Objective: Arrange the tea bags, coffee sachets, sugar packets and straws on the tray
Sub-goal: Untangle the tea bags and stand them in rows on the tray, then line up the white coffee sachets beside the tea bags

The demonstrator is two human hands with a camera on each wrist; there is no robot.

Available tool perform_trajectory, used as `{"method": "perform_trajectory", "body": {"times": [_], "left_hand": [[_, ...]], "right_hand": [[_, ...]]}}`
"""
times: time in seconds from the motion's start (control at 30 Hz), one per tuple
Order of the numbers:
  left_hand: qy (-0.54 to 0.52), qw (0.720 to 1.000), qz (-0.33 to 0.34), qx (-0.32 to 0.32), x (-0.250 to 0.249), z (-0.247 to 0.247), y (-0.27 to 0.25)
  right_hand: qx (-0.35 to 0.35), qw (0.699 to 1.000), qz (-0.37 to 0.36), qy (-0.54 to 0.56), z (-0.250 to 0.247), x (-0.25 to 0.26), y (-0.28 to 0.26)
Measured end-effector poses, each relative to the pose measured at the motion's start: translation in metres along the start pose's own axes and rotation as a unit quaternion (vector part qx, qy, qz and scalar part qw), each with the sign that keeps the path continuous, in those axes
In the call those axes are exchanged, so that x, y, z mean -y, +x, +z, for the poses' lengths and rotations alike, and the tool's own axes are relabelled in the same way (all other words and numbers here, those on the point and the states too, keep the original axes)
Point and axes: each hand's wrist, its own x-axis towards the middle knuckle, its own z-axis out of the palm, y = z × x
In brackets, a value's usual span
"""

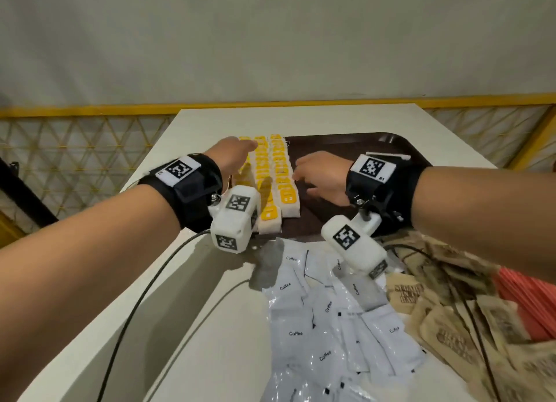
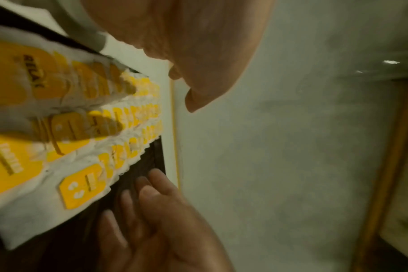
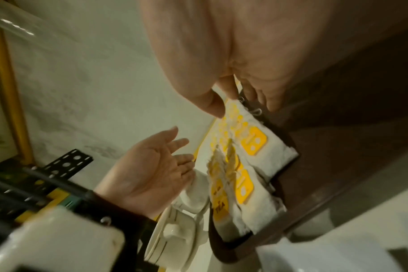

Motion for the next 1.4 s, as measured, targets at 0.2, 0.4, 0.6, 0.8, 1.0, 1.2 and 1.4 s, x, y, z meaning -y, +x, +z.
{"method": "perform_trajectory", "body": {"times": [0.2, 0.4, 0.6, 0.8, 1.0, 1.2, 1.4], "left_hand": [[0.281, 0.888, 0.286, 0.226, 0.010, -0.007, -0.084], [0.333, 0.720, 0.444, 0.417, 0.053, 0.016, -0.172], [0.449, 0.637, 0.477, 0.406, 0.068, 0.053, -0.192], [0.441, 0.683, 0.429, 0.394, 0.067, 0.058, -0.170], [0.395, 0.737, 0.414, 0.359, 0.066, 0.053, -0.154], [0.396, 0.791, 0.336, 0.323, 0.063, 0.056, -0.139], [0.266, 0.881, 0.256, 0.298, 0.060, 0.035, -0.123]], "right_hand": [[0.170, 0.924, -0.119, -0.320, -0.017, 0.015, -0.099], [0.255, 0.785, -0.122, -0.552, -0.004, -0.024, -0.171], [0.226, 0.782, -0.086, -0.575, 0.012, -0.045, -0.182], [0.218, 0.795, -0.094, -0.558, 0.004, -0.047, -0.164], [0.202, 0.827, -0.104, -0.514, 0.001, -0.047, -0.144], [0.168, 0.853, -0.100, -0.484, 0.000, -0.047, -0.129], [0.038, 0.898, -0.150, -0.411, -0.029, -0.025, -0.139]]}}
